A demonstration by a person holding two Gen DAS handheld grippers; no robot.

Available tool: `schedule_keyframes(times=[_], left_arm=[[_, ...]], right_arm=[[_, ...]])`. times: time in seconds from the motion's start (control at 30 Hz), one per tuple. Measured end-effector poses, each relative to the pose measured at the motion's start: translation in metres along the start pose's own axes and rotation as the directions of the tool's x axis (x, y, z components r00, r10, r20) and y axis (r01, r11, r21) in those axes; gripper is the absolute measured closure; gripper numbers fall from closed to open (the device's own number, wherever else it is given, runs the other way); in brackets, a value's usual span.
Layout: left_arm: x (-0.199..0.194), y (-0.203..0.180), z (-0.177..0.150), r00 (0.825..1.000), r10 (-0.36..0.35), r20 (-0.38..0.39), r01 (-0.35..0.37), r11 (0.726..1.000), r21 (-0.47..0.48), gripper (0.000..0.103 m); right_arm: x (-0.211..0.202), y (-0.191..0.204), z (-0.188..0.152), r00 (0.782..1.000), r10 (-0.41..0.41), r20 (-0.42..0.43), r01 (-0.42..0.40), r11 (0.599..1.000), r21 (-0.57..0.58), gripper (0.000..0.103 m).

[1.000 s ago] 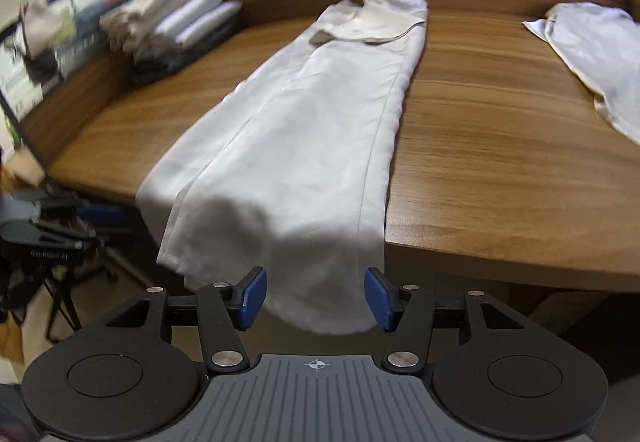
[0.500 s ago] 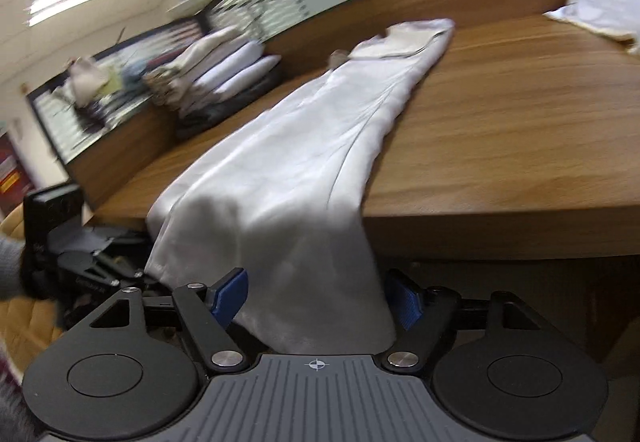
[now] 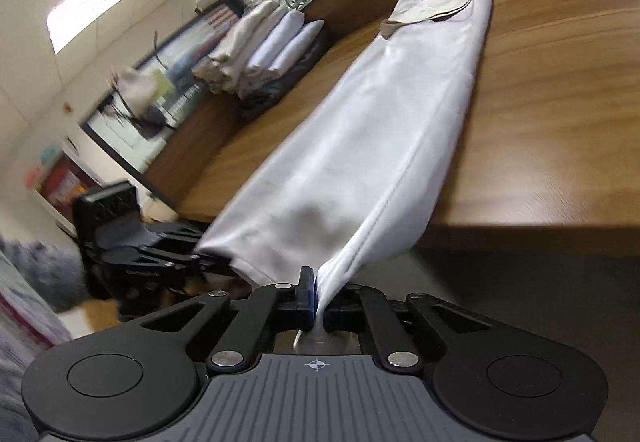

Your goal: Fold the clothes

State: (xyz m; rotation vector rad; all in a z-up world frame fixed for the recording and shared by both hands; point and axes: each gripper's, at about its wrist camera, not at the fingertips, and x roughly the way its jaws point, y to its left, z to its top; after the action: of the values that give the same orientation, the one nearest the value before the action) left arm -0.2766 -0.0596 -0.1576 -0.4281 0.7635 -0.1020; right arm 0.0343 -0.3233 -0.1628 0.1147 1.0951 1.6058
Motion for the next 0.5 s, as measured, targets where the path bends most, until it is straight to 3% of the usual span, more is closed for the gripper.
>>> schedule_keyframes(times=[0.2,0.5], left_arm=[[-0.031,-0.010,0.052,0.999,-0.029,0.036,0.033,0.994,-0.100,0.099],[-0.019,0.009,0.121,0.994,0.037,0.104,-0.017,0.982,-0.189,0.099]], right_arm=[[-0.029,0.023,0.042,0.999,0.029,0.028,-0.033,0.992,0.120,0.097],[-0.038,0.011,0.106,0.992,-0.039,0.118,0.011,0.973,0.231,0.097]])
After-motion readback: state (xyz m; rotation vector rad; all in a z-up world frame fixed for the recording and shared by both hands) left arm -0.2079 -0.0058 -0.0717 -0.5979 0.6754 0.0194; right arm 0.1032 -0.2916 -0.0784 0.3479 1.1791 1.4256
